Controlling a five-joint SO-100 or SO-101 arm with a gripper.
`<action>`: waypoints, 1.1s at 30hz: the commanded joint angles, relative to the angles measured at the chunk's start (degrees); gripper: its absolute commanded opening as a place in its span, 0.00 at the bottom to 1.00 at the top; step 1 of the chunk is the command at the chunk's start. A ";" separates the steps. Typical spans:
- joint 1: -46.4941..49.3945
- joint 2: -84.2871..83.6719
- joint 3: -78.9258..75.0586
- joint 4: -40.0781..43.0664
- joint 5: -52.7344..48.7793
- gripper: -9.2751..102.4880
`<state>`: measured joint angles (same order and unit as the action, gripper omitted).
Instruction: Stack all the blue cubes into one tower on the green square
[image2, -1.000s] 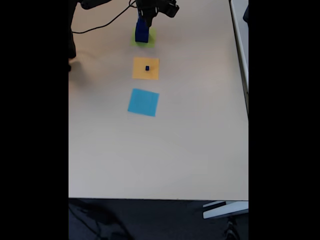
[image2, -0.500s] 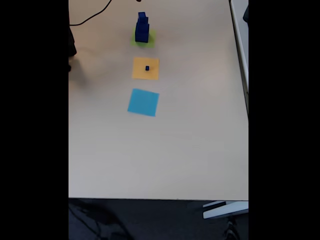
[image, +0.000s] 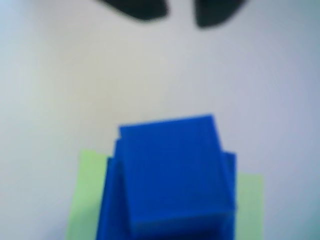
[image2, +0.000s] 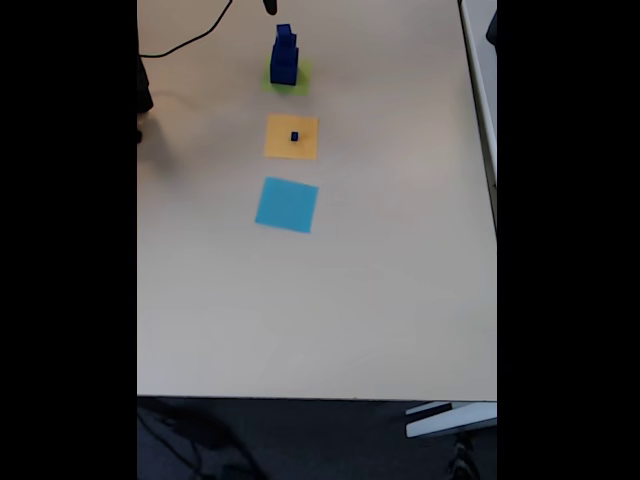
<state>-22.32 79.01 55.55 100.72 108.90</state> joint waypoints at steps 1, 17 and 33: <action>0.44 0.35 0.09 0.26 -0.26 0.08; 0.00 -4.75 -0.44 0.00 0.09 0.08; -0.53 -6.06 -1.32 0.09 0.62 0.08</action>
<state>-22.68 72.60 56.34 100.72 109.60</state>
